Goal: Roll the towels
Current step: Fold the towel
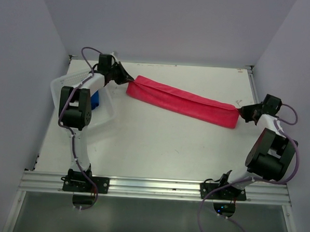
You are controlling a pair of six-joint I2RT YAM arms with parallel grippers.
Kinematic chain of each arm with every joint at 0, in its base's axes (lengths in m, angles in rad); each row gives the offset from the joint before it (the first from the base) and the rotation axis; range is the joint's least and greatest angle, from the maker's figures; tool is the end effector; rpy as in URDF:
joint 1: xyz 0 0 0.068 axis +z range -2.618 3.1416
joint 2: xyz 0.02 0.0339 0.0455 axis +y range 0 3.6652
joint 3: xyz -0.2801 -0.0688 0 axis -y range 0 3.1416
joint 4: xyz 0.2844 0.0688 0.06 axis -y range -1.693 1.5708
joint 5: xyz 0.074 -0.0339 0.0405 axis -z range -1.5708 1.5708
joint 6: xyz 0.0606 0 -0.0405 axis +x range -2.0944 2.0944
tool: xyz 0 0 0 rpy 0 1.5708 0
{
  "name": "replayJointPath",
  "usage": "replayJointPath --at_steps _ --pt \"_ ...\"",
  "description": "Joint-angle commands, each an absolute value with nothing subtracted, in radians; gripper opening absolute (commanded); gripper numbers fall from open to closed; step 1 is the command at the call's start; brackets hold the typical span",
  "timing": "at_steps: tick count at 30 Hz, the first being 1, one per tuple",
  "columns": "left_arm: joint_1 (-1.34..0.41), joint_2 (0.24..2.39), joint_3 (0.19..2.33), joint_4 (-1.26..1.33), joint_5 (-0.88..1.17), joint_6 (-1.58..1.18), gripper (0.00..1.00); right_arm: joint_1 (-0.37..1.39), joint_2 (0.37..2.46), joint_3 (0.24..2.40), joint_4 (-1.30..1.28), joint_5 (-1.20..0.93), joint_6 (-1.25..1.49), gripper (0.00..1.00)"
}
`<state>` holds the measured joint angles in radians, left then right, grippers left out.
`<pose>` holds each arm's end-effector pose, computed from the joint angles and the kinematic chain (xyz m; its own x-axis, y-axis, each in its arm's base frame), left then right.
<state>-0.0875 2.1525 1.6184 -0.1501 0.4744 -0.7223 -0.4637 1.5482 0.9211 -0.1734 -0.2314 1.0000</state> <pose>0.5438 -0.0755 0.1736 -0.7569 -0.5240 -0.3905 -0.0934 0.6782 -0.7289 0.3387 -0.1538 0.1798 -0.1007 0.9661 -0.2377 0.6982 0.2388 0.6749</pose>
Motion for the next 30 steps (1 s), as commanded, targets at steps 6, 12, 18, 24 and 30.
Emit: replayJointPath --at_steps 6,12,18,24,30 --pt "-0.078 2.201 1.704 -0.155 0.465 -0.719 0.00 -0.454 1.589 0.989 -0.138 -0.229 1.012 0.00" --pt "-0.078 2.223 1.730 -0.160 0.466 -0.719 0.00 -0.454 1.623 1.017 -0.141 -0.221 1.017 0.00" --pt "-0.078 2.244 1.753 -0.166 0.469 -0.719 0.00 -0.454 1.660 1.035 -0.135 -0.218 1.019 0.00" --pt "-0.078 2.263 1.770 -0.163 0.476 -0.718 0.00 -0.453 1.698 1.051 -0.126 -0.224 1.026 0.00" --pt "-0.078 2.278 1.772 -0.155 0.474 -0.716 0.00 -0.442 1.730 1.065 -0.121 -0.222 1.025 0.00"
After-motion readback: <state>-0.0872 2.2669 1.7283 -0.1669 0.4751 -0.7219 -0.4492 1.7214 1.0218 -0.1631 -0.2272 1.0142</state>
